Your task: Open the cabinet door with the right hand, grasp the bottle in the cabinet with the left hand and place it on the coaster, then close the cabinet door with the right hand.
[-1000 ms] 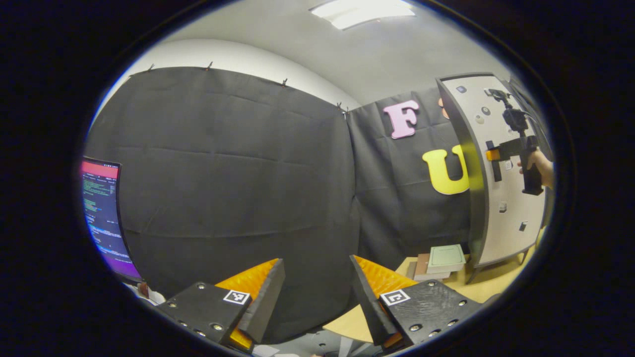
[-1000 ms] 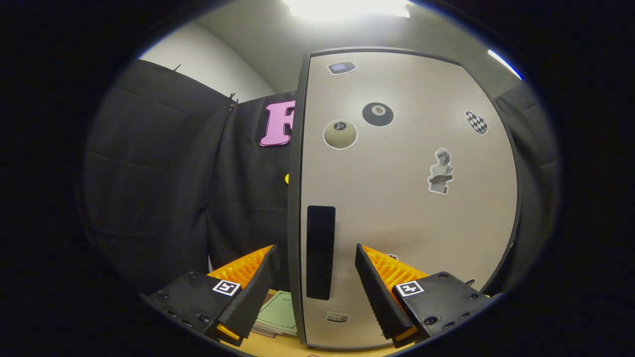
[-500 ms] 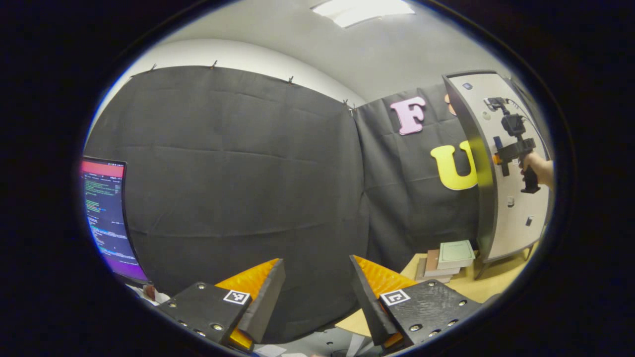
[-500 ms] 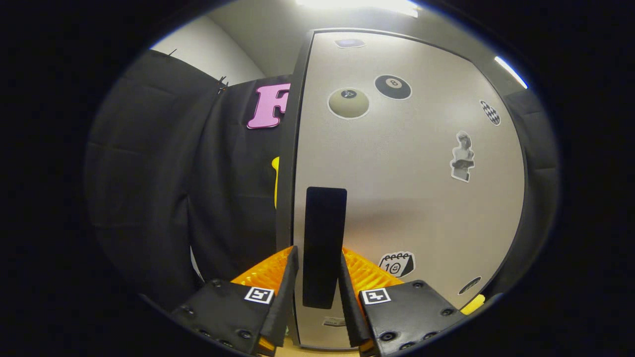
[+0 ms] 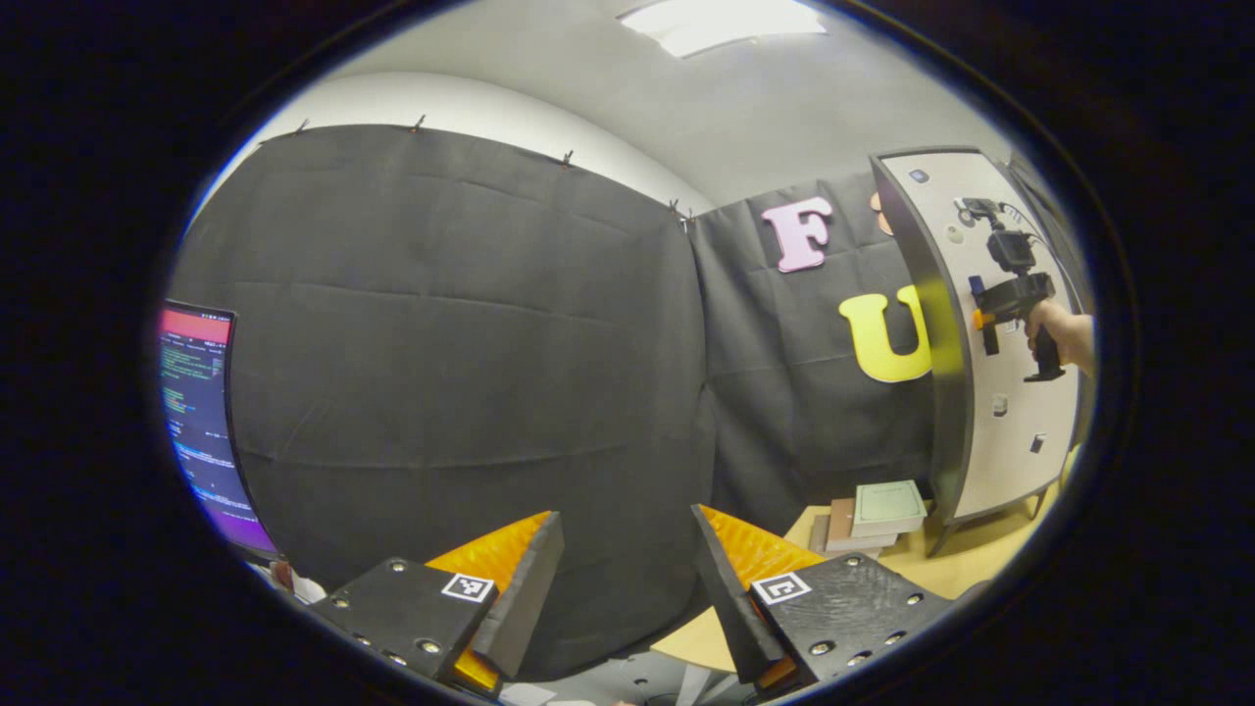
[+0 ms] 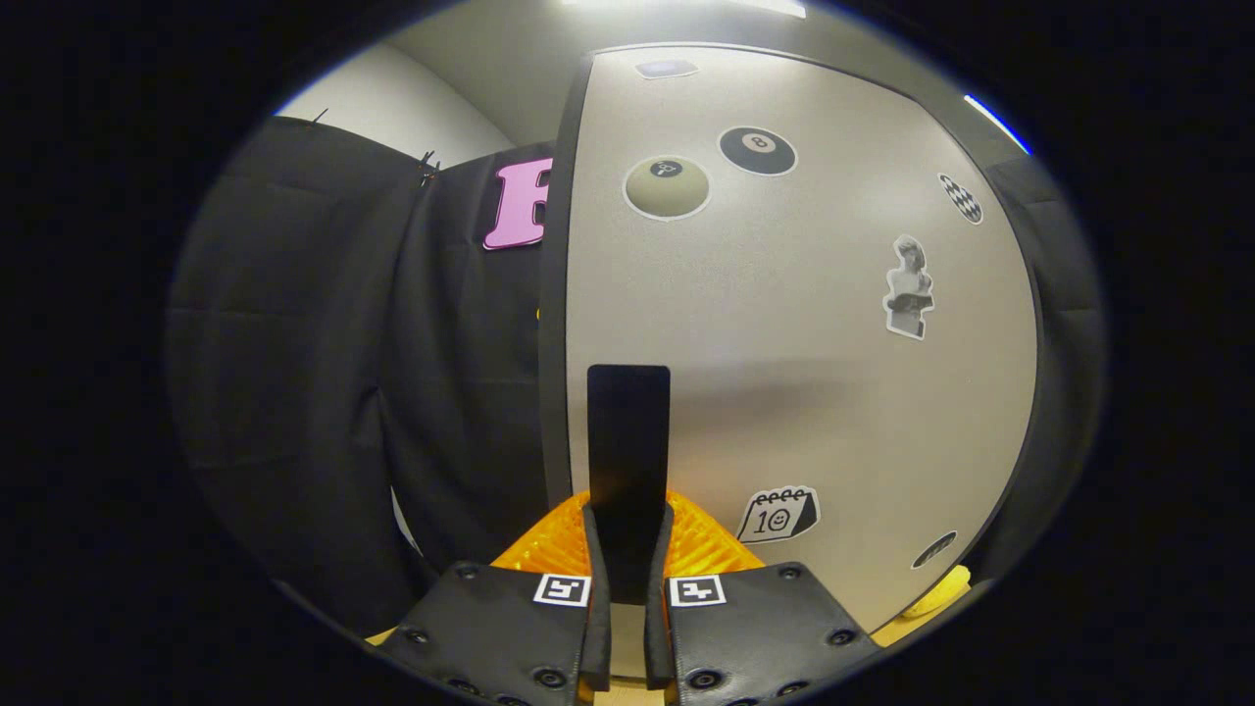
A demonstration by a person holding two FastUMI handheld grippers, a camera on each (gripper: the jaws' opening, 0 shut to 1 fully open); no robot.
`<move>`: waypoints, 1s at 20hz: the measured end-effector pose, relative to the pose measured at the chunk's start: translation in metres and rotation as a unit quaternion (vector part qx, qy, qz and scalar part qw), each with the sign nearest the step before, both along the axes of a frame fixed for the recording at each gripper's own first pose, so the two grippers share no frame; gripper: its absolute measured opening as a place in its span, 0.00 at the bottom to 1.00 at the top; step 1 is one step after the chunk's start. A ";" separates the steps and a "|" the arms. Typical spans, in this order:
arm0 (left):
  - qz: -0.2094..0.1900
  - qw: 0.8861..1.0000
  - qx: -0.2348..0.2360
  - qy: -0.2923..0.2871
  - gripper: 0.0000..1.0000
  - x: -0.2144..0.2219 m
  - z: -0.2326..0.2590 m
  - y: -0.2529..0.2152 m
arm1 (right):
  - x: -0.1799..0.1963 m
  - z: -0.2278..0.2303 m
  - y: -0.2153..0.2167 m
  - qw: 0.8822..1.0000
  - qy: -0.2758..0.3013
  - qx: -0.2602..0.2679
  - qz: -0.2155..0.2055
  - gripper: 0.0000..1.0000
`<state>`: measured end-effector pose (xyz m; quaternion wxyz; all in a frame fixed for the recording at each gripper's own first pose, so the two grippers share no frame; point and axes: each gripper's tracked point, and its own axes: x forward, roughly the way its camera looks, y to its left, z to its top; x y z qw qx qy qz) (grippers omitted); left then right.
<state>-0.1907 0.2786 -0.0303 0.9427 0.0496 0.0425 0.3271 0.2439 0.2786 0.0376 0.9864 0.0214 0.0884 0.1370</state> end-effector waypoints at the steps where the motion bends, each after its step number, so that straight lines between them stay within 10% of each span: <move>1: -0.006 1.000 0.000 -0.001 0.77 0.001 0.002 -0.001 | -0.003 0.001 -0.001 1.000 0.002 0.001 0.006 0.16; 20: -0.173 0.984 -0.020 -0.027 0.77 0.014 0.013 -0.024 | -0.080 0.015 -0.045 0.994 0.034 0.038 0.097 0.15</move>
